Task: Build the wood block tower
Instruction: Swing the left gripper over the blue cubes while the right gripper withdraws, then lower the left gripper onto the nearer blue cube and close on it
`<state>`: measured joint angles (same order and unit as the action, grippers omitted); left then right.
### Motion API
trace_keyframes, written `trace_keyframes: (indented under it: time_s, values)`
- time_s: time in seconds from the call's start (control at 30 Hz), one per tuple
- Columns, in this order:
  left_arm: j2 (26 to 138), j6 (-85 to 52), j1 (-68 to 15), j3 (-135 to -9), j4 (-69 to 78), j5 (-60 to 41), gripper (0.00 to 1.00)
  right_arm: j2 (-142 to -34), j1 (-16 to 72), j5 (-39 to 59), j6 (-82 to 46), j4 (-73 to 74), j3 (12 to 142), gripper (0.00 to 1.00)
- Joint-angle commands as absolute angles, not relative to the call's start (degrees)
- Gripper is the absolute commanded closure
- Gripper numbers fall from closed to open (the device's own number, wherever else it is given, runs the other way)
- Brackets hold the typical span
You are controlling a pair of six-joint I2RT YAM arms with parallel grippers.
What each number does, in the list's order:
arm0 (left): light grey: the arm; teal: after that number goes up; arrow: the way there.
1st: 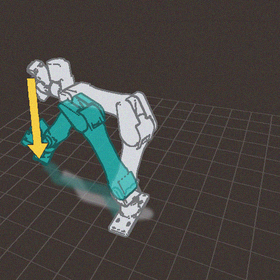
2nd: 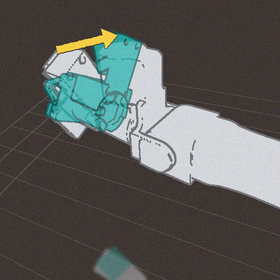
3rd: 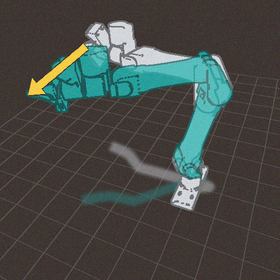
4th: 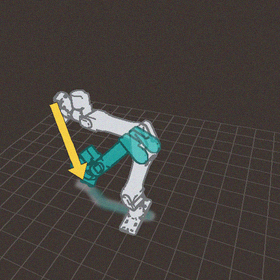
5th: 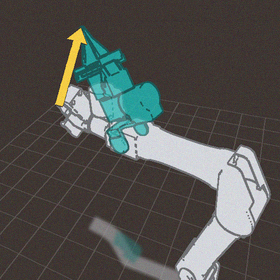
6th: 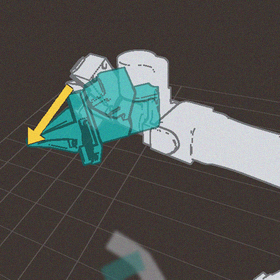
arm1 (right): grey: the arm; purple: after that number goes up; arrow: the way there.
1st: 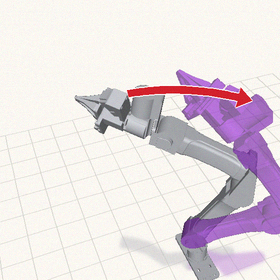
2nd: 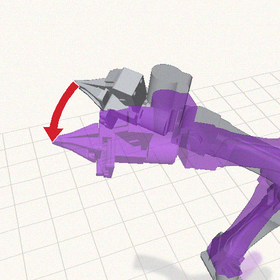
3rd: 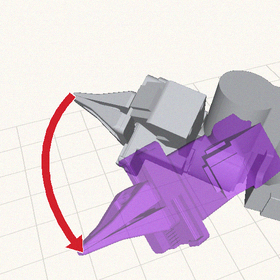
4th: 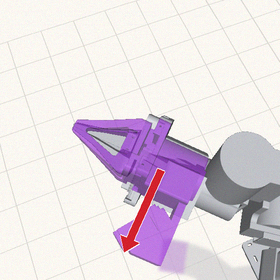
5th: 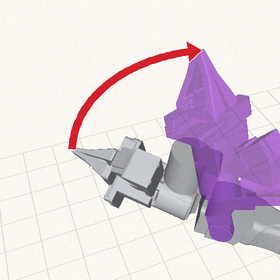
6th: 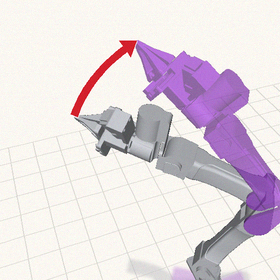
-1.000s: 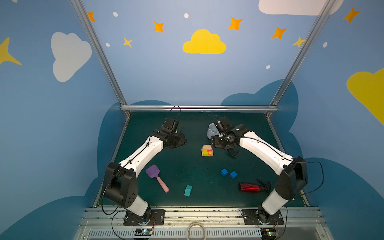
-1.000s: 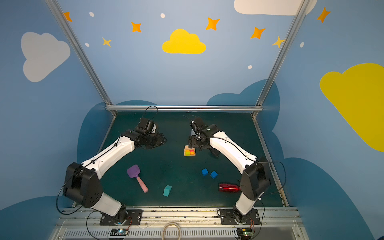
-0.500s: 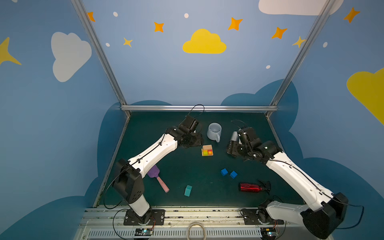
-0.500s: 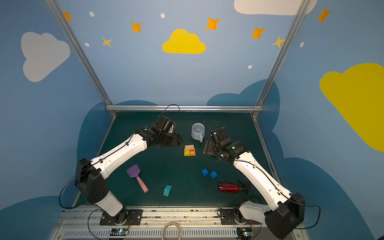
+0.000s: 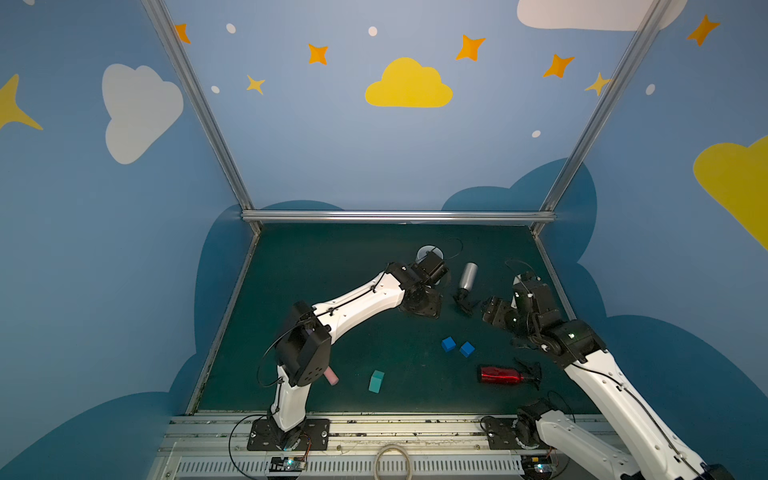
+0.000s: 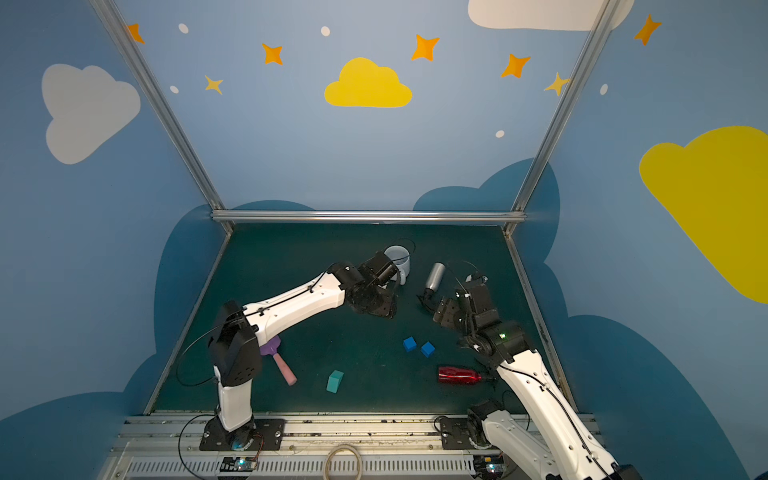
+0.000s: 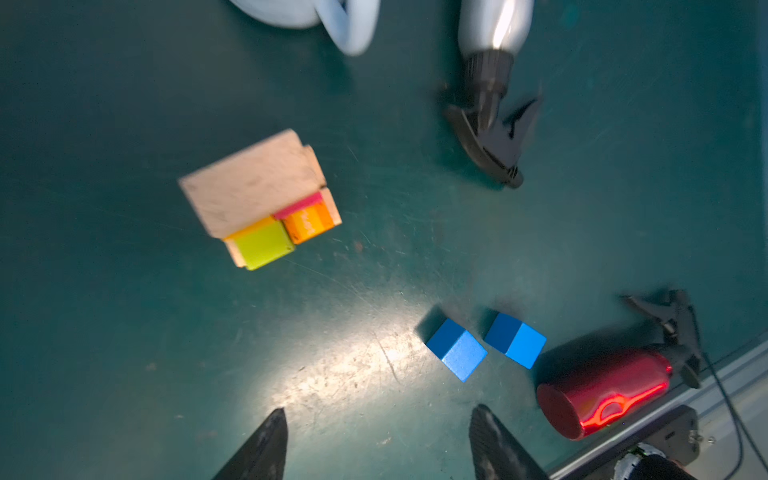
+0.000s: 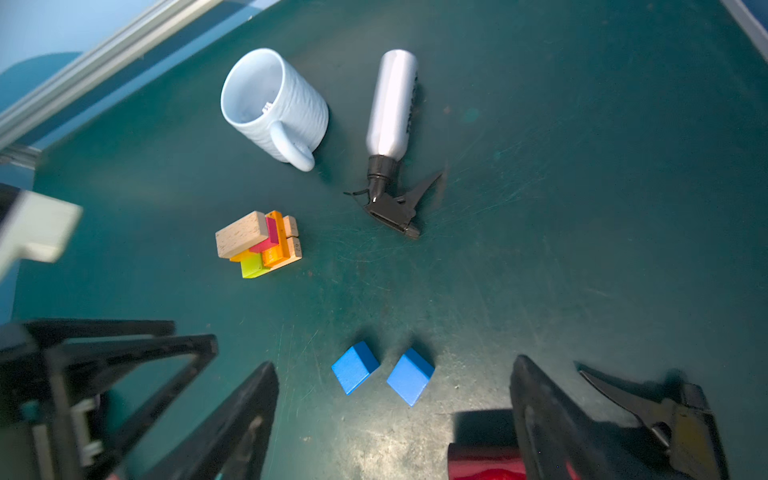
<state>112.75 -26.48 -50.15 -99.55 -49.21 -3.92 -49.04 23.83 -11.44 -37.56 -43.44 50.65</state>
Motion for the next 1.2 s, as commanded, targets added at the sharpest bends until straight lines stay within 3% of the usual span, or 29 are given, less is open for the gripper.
trace_keyframes:
  time_s: [0.0,0.57,1.03,1.17]
  values:
    - [115.93,-25.59,-51.37,-102.49,-53.47,-2.90,0.29,-47.19,22.30,-11.09,-38.10,-43.37,48.71,0.14]
    - [130.20,-23.86,-57.17,-115.31,-59.97,-3.69,0.24,-42.39,16.87,-7.65,-37.84,-43.24,43.80,0.15]
    - [134.32,-18.16,-58.95,-117.12,-60.28,-5.71,0.27,-40.50,14.72,-5.20,-37.70,-42.73,41.23,0.14]
    - [135.68,-17.54,-58.98,-118.86,-60.68,-5.55,0.33,-40.51,14.50,-4.83,-37.65,-42.45,40.96,0.14]
